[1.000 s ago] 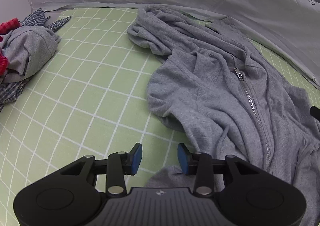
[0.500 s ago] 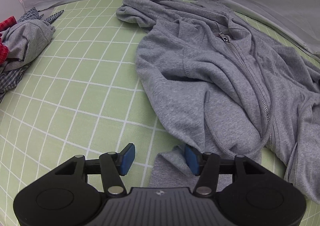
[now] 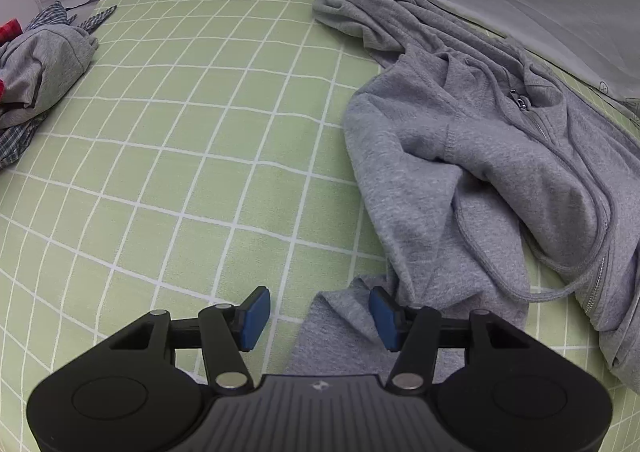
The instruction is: Fold clothes
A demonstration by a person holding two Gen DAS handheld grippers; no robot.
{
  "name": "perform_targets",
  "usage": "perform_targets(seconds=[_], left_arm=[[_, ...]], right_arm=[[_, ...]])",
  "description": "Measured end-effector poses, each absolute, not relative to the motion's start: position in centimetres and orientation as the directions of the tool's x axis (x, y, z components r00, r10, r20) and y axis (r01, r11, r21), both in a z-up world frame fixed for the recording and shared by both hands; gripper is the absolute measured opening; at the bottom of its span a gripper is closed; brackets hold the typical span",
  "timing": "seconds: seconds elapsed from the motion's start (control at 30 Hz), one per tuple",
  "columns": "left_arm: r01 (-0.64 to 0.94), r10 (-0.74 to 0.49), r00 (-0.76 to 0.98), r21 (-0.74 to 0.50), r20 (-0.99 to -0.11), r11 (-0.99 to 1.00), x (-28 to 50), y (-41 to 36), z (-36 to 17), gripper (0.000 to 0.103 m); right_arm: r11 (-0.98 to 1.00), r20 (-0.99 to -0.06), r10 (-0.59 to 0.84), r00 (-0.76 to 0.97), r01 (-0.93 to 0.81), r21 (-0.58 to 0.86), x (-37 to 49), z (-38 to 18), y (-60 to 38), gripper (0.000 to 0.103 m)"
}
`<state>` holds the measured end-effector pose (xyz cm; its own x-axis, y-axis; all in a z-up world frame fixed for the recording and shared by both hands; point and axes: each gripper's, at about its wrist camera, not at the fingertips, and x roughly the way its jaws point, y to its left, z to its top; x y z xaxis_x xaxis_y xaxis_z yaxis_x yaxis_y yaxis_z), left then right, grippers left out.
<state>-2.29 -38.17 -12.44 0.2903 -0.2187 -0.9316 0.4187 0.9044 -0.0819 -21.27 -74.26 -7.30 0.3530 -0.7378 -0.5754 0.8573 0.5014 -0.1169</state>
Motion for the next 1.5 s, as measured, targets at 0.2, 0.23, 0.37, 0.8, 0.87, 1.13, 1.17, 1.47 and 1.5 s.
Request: perform_targets(seconds=[0.2,0.23,0.37,0.8,0.87,1.13,1.17,1.47,1.5], left_arm=[[0.451,-0.290,0.244,-0.156,-0.926,0.879,-3.6,-38.3,-12.4,0.054],[0.447,-0.296,0.236,-0.167,-0.926,0.879,-3.8,-38.3,-12.5,0.052],[0.431,-0.322,0.214,-0.206,-0.922,0.879,-4.3,-38.3,-12.9,0.013],[0.142,-0.070,0.572,0.015,-0.817,0.990,0.4,-32.5,-7.3,0.009],[0.160,-0.089,0.573,0.004,-0.815,0.987,-0.3,-32.0,-6.8,0.011],[0.262,-0.190,0.459,-0.072,-0.868,0.962,-3.9,-32.6,-8.9,0.019],[0.273,-0.199,0.444,-0.079,-0.874,0.959,-4.2,-32.7,-9.2,0.019],[0.303,-0.223,0.403,-0.101,-0.887,0.948,-4.6,-33.3,-10.2,0.022],[0.300,-0.219,0.399,-0.099,-0.891,0.949,-4.6,-33.3,-10.4,0.022]], right_arm=[[0.630,-0.662,-0.595,0.456,0.776,-0.031,-22.4,-7.9,-68.3,0.067],[0.640,-0.665,-0.585,0.464,0.768,-0.028,-22.3,-8.0,-67.7,0.068],[0.678,-0.679,-0.546,0.491,0.735,-0.013,-22.2,-8.1,-65.2,0.070],[0.746,-0.683,-0.482,0.549,0.665,0.008,-22.7,-7.3,-61.6,0.071],[0.768,-0.687,-0.458,0.564,0.640,0.013,-22.5,-7.3,-61.0,0.074],[0.851,-0.758,-0.365,0.541,0.523,-0.037,-20.1,-10.0,-58.1,0.083],[0.856,-0.766,-0.381,0.518,0.511,-0.080,-19.7,-10.5,-57.8,0.084],[0.880,-0.784,-0.418,0.460,0.419,-0.223,-19.2,-13.1,-56.8,0.094],[0.875,-0.783,-0.416,0.462,0.438,-0.207,-19.2,-13.1,-57.1,0.089]])
